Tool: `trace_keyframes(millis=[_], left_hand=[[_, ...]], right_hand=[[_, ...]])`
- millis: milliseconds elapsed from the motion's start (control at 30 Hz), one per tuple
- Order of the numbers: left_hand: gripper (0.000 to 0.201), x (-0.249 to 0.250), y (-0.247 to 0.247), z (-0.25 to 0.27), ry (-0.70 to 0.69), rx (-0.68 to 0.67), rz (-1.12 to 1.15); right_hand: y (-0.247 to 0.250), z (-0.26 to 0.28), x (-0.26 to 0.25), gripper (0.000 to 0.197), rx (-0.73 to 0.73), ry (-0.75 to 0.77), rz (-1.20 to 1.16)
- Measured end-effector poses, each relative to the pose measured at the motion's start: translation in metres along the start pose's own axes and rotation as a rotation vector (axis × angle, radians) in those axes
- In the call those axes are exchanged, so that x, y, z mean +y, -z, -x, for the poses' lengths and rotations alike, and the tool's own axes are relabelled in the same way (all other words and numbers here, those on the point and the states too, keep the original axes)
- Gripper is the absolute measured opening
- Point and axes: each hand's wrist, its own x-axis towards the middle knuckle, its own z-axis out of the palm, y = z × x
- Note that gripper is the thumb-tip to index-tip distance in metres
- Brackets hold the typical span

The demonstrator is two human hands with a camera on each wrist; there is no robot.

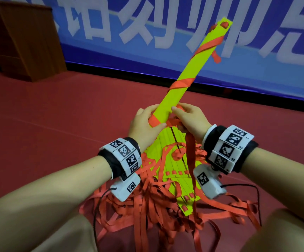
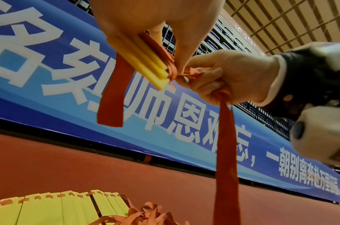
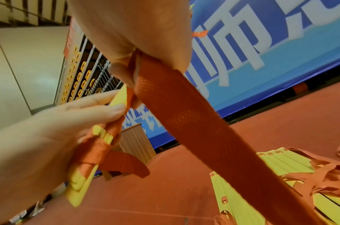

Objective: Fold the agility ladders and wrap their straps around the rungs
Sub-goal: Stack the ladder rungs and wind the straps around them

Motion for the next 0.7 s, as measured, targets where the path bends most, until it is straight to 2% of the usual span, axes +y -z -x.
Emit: trace_keyframes(millis=[33, 133, 233, 267, 333, 400, 500, 600, 700], left_hand=[[0.056, 0.002, -0.002, 0.002, -0.007, 0.022, 0.022], [0.052, 0.003, -0.004, 0.003, -0.06, -0.004, 0.128], [0.058, 0.002, 0.007, 0.001, -0.051, -0.162, 0.268], [0.062, 0.001, 0.01, 0.002, -0.012, -0.243, 0.324], [0.068, 0.003, 0.014, 0.006, 0.156, -0.419, 0.487], [0.054, 0.003, 0.016, 0.009, 0.318, -0.526, 0.672], [0.029, 0.003, 0.017, 0.006, 0.322, -0.498, 0.803], [0.031, 0.002, 0.014, -0.001, 0.311, -0.403, 0.811], [0.038, 0.002, 0.012, -0.009, 0.319, -0.296, 0.79]], right_hand=[[0.0, -0.001, 0.002, 0.011, 0.02, 0.015, -0.006], [0.004, -0.004, 0.007, 0.018, 0.075, 0.025, -0.069], [0.007, -0.004, 0.002, 0.017, 0.047, 0.013, -0.249], [0.008, -0.004, 0.0, 0.017, 0.025, 0.012, -0.324], [0.008, -0.003, -0.005, 0.02, -0.025, 0.023, -0.431], [0.009, -0.002, -0.008, 0.019, -0.056, 0.049, -0.466], [0.015, -0.003, -0.011, 0.018, -0.05, 0.135, -0.33], [0.021, -0.005, -0.014, 0.02, -0.022, 0.218, -0.018], [0.021, -0.006, -0.015, 0.015, -0.05, 0.173, 0.03]])
